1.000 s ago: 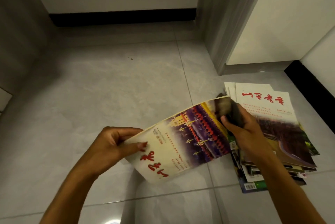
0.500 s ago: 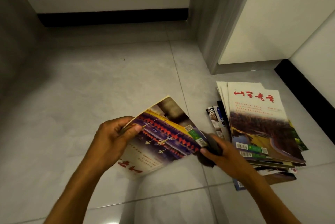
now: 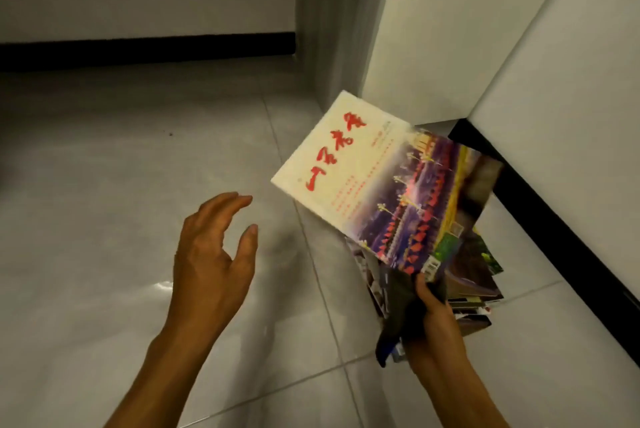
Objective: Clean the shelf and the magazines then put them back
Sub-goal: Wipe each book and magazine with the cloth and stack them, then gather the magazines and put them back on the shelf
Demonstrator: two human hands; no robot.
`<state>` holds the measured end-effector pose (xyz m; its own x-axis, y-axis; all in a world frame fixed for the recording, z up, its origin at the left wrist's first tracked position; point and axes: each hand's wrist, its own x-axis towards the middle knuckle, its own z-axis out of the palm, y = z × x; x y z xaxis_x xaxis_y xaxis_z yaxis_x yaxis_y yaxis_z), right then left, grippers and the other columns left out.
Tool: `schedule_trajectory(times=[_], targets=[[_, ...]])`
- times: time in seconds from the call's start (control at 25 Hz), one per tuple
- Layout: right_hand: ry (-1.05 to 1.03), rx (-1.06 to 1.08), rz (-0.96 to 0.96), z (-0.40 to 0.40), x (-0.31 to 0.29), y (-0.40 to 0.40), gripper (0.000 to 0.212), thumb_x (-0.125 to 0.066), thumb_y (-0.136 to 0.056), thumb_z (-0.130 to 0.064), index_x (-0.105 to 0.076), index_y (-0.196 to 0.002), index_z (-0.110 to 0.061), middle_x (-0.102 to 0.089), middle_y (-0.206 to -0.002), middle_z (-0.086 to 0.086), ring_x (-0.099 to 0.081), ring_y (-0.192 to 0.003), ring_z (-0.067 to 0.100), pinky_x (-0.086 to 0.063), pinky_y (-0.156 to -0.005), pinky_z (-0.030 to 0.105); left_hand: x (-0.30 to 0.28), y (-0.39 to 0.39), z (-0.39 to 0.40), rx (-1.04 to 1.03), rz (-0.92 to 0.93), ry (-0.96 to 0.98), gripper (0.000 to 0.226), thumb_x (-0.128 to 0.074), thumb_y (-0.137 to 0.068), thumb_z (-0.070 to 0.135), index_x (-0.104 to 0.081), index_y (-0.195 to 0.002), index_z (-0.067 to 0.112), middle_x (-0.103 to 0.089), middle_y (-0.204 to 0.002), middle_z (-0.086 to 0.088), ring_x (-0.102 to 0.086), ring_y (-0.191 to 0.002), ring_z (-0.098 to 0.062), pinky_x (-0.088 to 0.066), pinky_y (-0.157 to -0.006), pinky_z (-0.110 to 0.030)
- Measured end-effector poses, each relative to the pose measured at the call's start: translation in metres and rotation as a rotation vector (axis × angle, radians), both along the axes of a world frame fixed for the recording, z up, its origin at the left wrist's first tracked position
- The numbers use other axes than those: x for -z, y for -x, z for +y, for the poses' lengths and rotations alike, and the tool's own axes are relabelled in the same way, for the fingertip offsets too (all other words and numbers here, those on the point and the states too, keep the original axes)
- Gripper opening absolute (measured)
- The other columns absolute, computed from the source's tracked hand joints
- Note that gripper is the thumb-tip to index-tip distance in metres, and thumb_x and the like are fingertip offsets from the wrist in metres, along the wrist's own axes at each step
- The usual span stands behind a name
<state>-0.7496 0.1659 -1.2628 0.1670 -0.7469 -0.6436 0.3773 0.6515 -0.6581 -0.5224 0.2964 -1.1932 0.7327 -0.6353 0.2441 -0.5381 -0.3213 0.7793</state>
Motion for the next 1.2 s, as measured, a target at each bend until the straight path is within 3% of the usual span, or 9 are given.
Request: schedule_trajectory(times=[0.16, 0.36, 0.52, 0.68, 0.76, 0.84, 1.0, 1.08, 1.2], targets=[[-0.155, -0.034, 0.013, -0.016, 0.003, 0.000, 0.043, -0.050, -0.098, -0.038, -0.054, -0.130, -0.011, -0.064, -0.104, 0.010, -0.060, -0.092, 0.027, -0.048, -0.074, 0.041, 0.035, 0.029, -0.009, 0.175, 0.088, -0.112, 0.029, -0.061, -0.091, 0.021, -0.061, -0.120, 0.026, -0.059, -0.126, 0.006, -0.052, -0.119, -0.013, -0.046, -0.099, -0.035], [-0.261, -0.166, 0.211, 0.013, 0.002, 0.027, 0.032, -0.062, -0.089, -0.019, -0.061, -0.119, -0.008, -0.067, -0.109, 0.020, -0.062, -0.101, 0.039, -0.050, -0.087, 0.050, 0.066, 0.059, -0.019, 0.313, 0.146, -0.282, 0.028, -0.062, -0.092, 0.018, -0.063, -0.118, 0.028, -0.058, -0.118, 0.016, -0.053, -0.114, -0.009, -0.037, -0.094, -0.018], [0.428, -0.069, 0.498, -0.019, -0.040, 0.023, 0.030, -0.057, -0.095, -0.021, -0.047, -0.121, -0.031, -0.060, -0.109, -0.004, -0.060, -0.096, 0.017, -0.054, -0.078, 0.041, 0.074, 0.072, -0.052, 0.303, 0.266, -0.340, 0.029, -0.060, -0.093, 0.022, -0.060, -0.121, 0.030, -0.056, -0.114, 0.018, -0.054, -0.109, -0.005, -0.040, -0.089, -0.015], [0.918, -0.584, 1.101, -0.093, -0.034, 0.015, 0.055, -0.041, -0.081, -0.078, -0.045, -0.121, -0.040, -0.052, -0.131, -0.003, -0.055, -0.118, 0.023, -0.052, -0.091, 0.052, 0.073, 0.097, -0.099, 0.153, 0.698, -0.316, 0.030, -0.061, -0.093, 0.025, -0.059, -0.123, 0.024, -0.062, -0.120, 0.004, -0.057, -0.102, -0.011, -0.046, -0.087, -0.024], [0.911, -0.711, 1.164, -0.125, -0.025, 0.026, 0.055, -0.039, -0.085, -0.075, -0.052, -0.121, -0.035, -0.055, -0.131, 0.002, -0.055, -0.118, 0.025, -0.048, -0.094, 0.043, 0.072, 0.105, -0.118, 0.148, 0.806, -0.366, 0.039, -0.062, -0.092, 0.034, -0.053, -0.128, 0.022, -0.058, -0.120, 0.006, -0.053, -0.099, -0.011, -0.045, -0.088, -0.027], [0.834, -0.624, 1.233, -0.158, -0.013, 0.045, 0.055, -0.052, -0.091, -0.057, -0.047, -0.133, -0.023, -0.053, -0.135, 0.007, -0.056, -0.115, 0.027, -0.045, -0.093, 0.036, 0.073, 0.111, -0.133, 0.141, 0.945, -0.356, 0.040, -0.063, -0.090, 0.042, -0.051, -0.123, 0.024, -0.057, -0.115, 0.007, -0.055, -0.090, -0.007, -0.044, -0.080, -0.024], [0.403, -0.624, 1.167, -0.188, 0.023, 0.066, 0.059, -0.066, -0.084, -0.050, -0.048, -0.127, -0.014, -0.061, -0.122, 0.014, -0.063, -0.096, 0.029, -0.052, -0.086, 0.040, 0.089, 0.129, -0.167, 0.114, 1.308, -0.218, 0.051, -0.075, -0.079, 0.045, -0.054, -0.120, 0.023, -0.069, -0.111, 0.001, -0.070, -0.086, -0.013, -0.058, -0.066, -0.026], [0.344, -0.584, 1.051, -0.183, 0.037, 0.071, 0.050, -0.070, -0.081, -0.050, -0.054, -0.113, -0.014, -0.066, -0.107, 0.011, -0.064, -0.084, 0.022, -0.051, -0.071, 0.030, 0.104, 0.135, -0.179, 0.100, 1.246, -0.267, 0.070, -0.080, -0.069, 0.049, -0.050, -0.127, 0.024, -0.066, -0.118, -0.001, -0.068, -0.097, -0.020, -0.058, -0.084, -0.040], [0.323, -0.536, 0.920, -0.177, 0.043, 0.077, 0.057, -0.074, -0.075, -0.050, -0.053, -0.118, -0.018, -0.063, -0.107, 0.004, -0.063, -0.085, 0.018, -0.049, -0.063, 0.025, 0.121, 0.131, -0.183, 0.095, 1.083, -0.371, 0.063, -0.082, -0.070, 0.044, -0.053, -0.121, 0.022, -0.067, -0.116, -0.002, -0.068, -0.096, -0.021, -0.055, -0.091, -0.044]])
